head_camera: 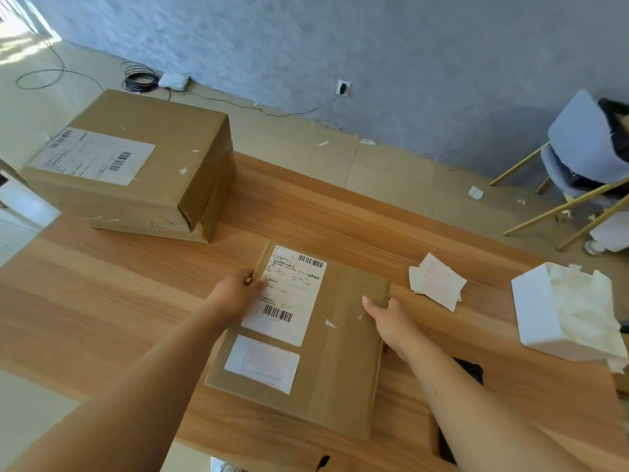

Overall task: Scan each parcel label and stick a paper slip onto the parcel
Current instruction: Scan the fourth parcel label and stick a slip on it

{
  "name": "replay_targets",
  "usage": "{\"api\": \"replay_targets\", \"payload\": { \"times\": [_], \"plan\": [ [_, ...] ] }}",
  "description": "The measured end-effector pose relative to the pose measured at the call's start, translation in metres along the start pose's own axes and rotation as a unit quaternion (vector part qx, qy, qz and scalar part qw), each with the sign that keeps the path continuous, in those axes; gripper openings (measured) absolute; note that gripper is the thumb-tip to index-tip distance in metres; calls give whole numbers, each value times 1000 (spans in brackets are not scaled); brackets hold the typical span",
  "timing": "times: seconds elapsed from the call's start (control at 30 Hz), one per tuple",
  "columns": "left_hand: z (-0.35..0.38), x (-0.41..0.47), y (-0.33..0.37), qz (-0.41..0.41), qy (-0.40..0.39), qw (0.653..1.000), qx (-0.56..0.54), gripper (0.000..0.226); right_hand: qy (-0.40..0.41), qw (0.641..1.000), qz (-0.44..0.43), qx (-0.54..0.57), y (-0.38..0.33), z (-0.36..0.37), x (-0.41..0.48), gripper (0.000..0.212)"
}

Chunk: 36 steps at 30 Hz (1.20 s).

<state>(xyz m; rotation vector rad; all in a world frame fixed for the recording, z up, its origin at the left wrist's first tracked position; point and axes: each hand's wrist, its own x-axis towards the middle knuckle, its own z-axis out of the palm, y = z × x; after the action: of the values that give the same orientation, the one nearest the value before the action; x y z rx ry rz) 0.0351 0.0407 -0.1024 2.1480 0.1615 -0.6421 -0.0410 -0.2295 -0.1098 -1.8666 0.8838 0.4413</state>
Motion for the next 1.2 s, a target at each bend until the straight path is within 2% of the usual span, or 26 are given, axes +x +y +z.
{"api": "replay_targets", "payload": {
  "times": [0.2, 0.37, 0.47, 0.63, 0.73, 0.9, 1.2],
  "plan": [
    [-13, -38, -11, 39, 71, 986, -144, 45, 42, 993, -112, -18, -26, -3, -25, 60],
    [-47, -87, -40, 96, 124, 953, -260, 32, 77, 967, -244, 5, -53, 23, -73, 44],
    [-84, -116, -71, 115, 140, 930, -320, 33, 69, 948, -308, 25, -71, 58, -106, 39],
    [-162, -163, -141, 138, 192, 903, -359, 35, 0, 928, -368, 49, -100, 143, -156, 40],
    [-208, -193, -184, 145, 229, 894, -356, 32, -56, 918, -389, 55, -115, 204, -180, 32],
    [-276, -235, -247, 125, 318, 881, -329, 27, -154, 902, -402, 40, -151, 300, -210, 34],
    [-403, -238, -316, 91, 410, 855, -303, 25, -253, 868, -427, -5, -251, 448, -220, 40]
  ]
}}
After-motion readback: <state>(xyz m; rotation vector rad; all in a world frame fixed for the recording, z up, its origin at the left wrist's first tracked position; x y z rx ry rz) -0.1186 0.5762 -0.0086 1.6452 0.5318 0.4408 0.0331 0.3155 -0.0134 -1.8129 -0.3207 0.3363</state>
